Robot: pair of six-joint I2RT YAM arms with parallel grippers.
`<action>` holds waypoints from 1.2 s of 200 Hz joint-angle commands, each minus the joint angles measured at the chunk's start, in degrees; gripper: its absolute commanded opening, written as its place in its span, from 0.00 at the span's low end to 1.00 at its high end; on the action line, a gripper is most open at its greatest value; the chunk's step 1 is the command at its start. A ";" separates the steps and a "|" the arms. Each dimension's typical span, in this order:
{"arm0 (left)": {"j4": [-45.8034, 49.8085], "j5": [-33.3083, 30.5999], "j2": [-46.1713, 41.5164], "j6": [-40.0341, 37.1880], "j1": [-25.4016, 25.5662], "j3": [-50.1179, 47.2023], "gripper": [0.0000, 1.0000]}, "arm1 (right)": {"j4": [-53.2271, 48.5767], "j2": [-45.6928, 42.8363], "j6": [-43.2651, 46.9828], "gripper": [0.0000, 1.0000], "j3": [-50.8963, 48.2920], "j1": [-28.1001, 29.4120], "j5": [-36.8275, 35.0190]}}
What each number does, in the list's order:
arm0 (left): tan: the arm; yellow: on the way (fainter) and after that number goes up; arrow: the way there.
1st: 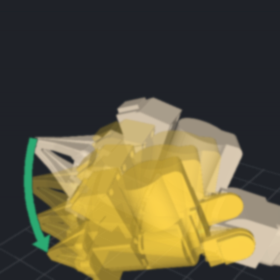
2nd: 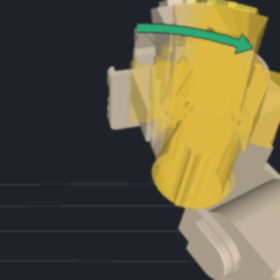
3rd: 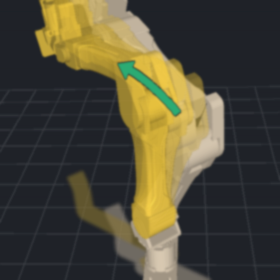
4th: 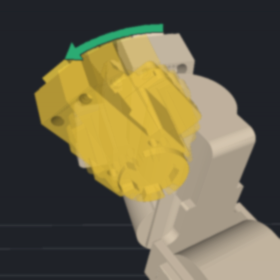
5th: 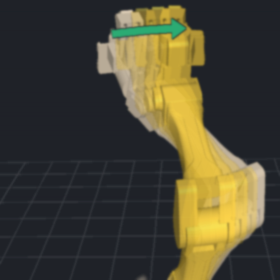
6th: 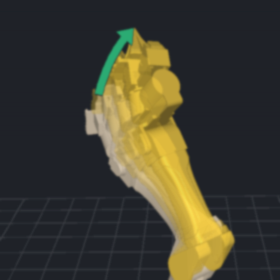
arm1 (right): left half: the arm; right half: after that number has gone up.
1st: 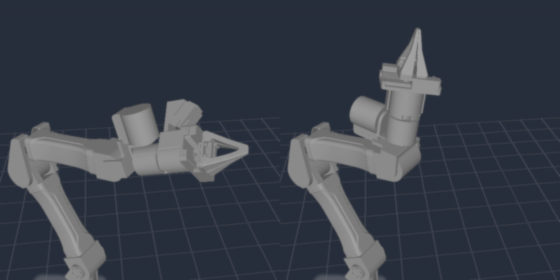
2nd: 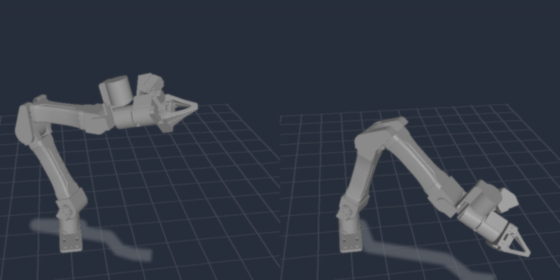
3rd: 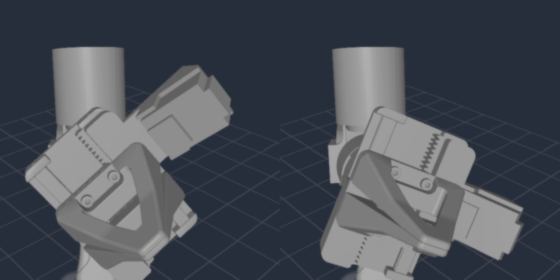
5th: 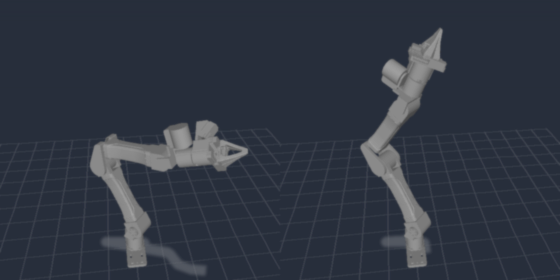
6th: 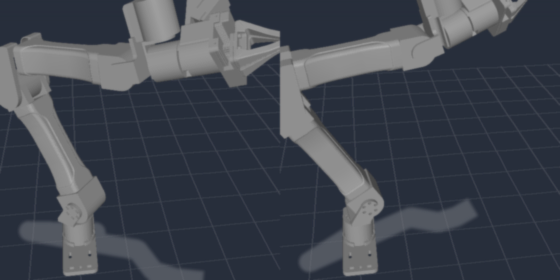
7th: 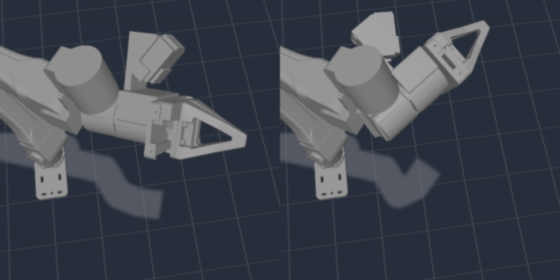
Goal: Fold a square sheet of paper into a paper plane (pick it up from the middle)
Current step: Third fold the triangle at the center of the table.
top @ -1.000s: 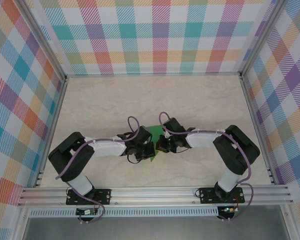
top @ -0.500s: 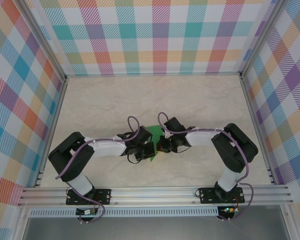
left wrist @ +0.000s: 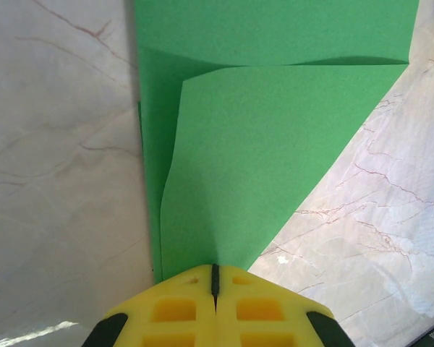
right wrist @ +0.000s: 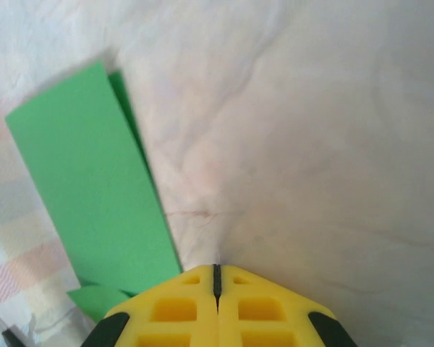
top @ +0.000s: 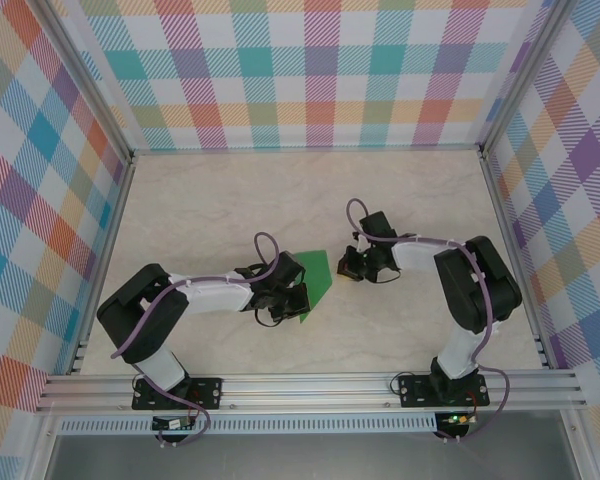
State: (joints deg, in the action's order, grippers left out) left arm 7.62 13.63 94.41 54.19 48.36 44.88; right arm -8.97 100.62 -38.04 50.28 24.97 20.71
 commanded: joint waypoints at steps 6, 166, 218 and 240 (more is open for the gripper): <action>11.60 -3.08 2.50 -1.65 0.66 -0.32 0.00 | -2.53 -5.42 0.62 0.03 0.76 0.69 -0.31; 6.73 1.97 -0.81 -7.80 0.62 -1.45 0.00 | -3.85 5.26 -5.63 0.02 2.98 11.33 2.98; 7.82 3.77 -4.22 -9.78 0.74 -4.62 0.00 | -4.63 6.08 -7.05 0.02 3.33 11.31 1.83; 9.27 5.58 -5.16 -11.39 0.82 -4.86 0.00 | -4.87 6.17 -7.00 0.02 3.55 11.33 1.87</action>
State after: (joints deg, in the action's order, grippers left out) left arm 10.35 16.27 90.48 45.52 48.36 41.67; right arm -11.14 104.47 -44.34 53.39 36.45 27.07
